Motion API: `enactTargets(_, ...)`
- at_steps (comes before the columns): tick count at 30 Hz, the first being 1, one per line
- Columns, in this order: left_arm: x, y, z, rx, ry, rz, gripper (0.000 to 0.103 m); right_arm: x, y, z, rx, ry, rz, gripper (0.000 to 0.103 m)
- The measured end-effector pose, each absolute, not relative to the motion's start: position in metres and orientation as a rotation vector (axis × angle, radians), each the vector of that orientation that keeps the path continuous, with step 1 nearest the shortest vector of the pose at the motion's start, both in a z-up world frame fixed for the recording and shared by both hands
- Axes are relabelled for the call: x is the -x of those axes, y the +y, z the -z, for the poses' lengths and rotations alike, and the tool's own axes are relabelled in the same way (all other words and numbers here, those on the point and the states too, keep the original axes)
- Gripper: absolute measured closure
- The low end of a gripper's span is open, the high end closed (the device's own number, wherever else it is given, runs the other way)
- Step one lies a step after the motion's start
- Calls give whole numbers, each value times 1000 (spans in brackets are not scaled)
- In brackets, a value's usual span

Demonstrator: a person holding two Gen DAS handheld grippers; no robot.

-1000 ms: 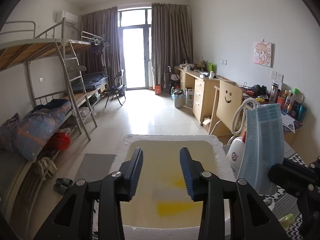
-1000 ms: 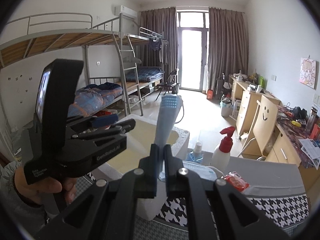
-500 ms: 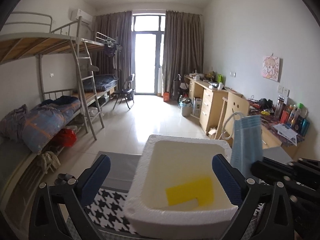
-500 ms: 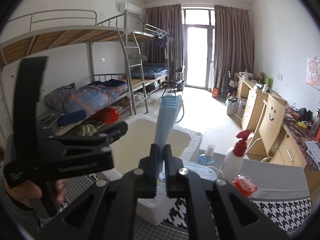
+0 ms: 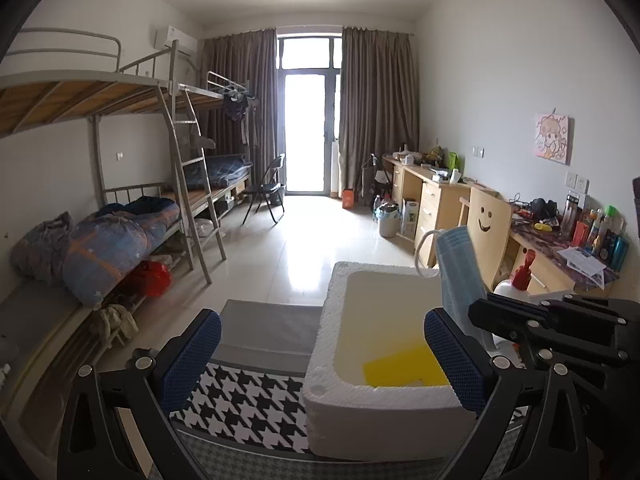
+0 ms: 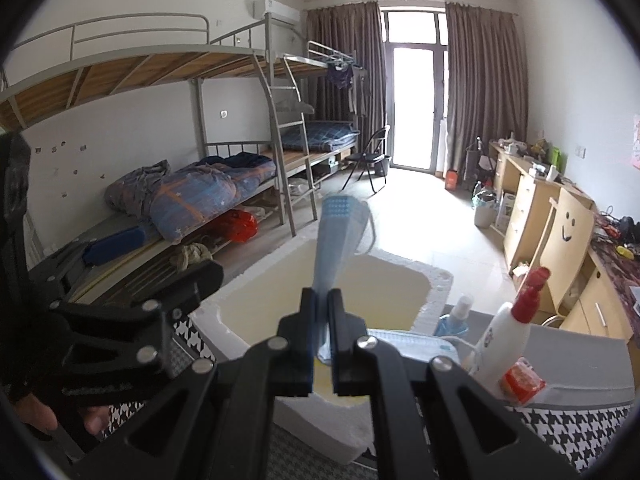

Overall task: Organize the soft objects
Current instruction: 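Open the right tool over the foam box to drop the blue mask inside, then withdraw both tools from the foam box back over the table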

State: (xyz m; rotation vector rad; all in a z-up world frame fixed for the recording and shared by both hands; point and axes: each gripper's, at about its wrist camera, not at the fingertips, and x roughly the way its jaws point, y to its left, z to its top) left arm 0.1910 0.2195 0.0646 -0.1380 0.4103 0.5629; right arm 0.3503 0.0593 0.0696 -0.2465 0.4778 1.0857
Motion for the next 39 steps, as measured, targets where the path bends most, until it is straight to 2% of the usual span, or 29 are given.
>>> enactTargets(10,-183,229,-57,151,424,-572,1,-358,73,-61,267,520,-1099,94)
enactTargets(12,-182,231,-56,162,421,-579,1,-359,75,-59,276,531,-1101,85)
enactTargets(14,-181,232,-55,165,426,-579,1,-358,75,-57,270,544,-1110,63)
enactTargets(17,-179,233,-56,166,423,-584,1,-359,75,-57,258,552,-1091,47)
enactTargets(19,-179,234,-57,166,425,-587,1,-358,72,-60,245,546,-1086,42)
enactTargets(30,-167,227,-64,169,408,-597,1,-347,49,-73,218,497,-1040,39)
enactTargets(37,-158,214,-70,148,399,-582,1,-335,24,-82,172,433,-1007,15)
enactTargets(39,-155,210,-72,142,393,-580,1,-331,20,-83,165,426,-1001,12)
